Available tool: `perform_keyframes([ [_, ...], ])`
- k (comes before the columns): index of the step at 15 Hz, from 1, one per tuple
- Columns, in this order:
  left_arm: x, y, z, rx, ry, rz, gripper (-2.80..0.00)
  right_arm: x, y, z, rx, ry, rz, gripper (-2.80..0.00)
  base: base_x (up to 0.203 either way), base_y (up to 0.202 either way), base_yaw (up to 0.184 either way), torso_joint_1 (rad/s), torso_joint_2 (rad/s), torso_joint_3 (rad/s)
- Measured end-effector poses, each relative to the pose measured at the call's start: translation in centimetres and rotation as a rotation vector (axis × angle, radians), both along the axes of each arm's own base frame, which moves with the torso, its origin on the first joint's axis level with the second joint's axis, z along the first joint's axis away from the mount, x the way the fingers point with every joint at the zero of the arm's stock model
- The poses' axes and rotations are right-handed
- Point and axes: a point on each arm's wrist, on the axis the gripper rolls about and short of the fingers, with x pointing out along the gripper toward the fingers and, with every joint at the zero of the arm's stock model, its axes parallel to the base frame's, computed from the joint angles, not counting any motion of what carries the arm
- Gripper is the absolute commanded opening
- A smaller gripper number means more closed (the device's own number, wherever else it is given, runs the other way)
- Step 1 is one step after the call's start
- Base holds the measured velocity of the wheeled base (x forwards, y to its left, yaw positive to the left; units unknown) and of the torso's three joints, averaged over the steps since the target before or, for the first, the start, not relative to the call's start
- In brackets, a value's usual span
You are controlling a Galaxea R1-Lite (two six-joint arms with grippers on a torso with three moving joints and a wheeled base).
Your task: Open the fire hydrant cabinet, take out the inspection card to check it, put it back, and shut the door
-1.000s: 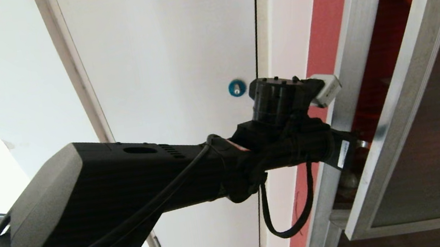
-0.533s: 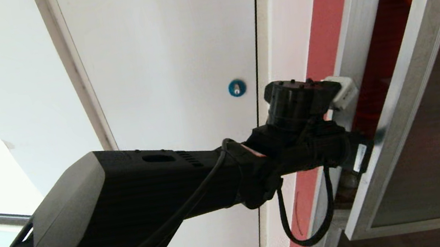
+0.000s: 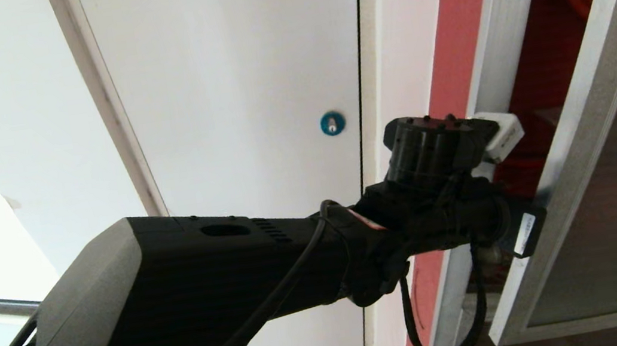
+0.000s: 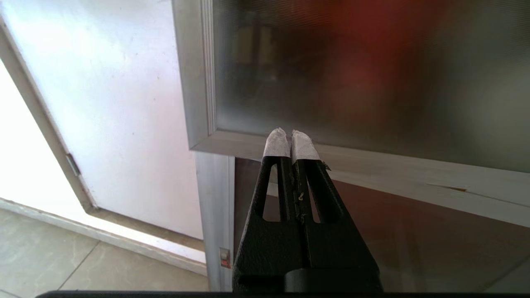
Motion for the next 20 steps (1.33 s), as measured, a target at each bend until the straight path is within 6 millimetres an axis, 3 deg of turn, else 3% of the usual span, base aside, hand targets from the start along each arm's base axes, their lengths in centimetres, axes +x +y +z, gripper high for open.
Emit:
perform_keyframes([
  [12,-3.7,0.0,1.0,0.008,0.024,-0.098,-2.80,0.0,0.0,0.0,0.000,0.000,0.000,-2.80,0.000,0.000,0.000,0.000,0.00,0.000],
  [20,-8.1,-0.4,1.6,0.021,0.034,-0.207,-2.80,0.0,0.0,0.0,0.000,0.000,0.000,-2.80,0.000,0.000,0.000,0.000,0.00,0.000],
])
